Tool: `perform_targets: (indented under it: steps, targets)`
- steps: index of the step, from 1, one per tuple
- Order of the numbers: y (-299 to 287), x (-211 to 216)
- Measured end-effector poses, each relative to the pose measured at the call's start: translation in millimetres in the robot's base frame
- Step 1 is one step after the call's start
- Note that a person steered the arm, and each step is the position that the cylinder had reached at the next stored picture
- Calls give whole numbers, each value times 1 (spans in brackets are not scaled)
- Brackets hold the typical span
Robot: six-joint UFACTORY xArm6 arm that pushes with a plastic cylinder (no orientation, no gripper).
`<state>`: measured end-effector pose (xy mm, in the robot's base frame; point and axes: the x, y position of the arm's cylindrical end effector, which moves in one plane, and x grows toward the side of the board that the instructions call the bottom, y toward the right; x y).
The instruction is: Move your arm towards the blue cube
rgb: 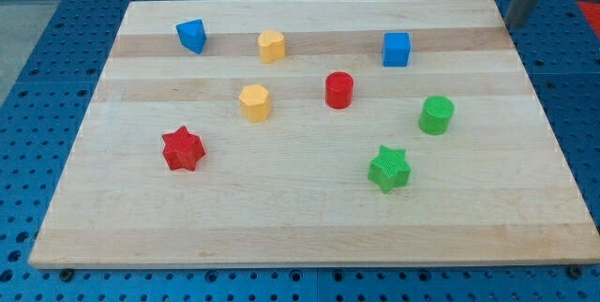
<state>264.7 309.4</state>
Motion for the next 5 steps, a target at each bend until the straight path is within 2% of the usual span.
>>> perform_targets:
  steps: [1, 2, 3, 5]
  targets:
    - [2, 9]
    - [-2, 41]
    - [-10, 54]
    - [-95, 54]
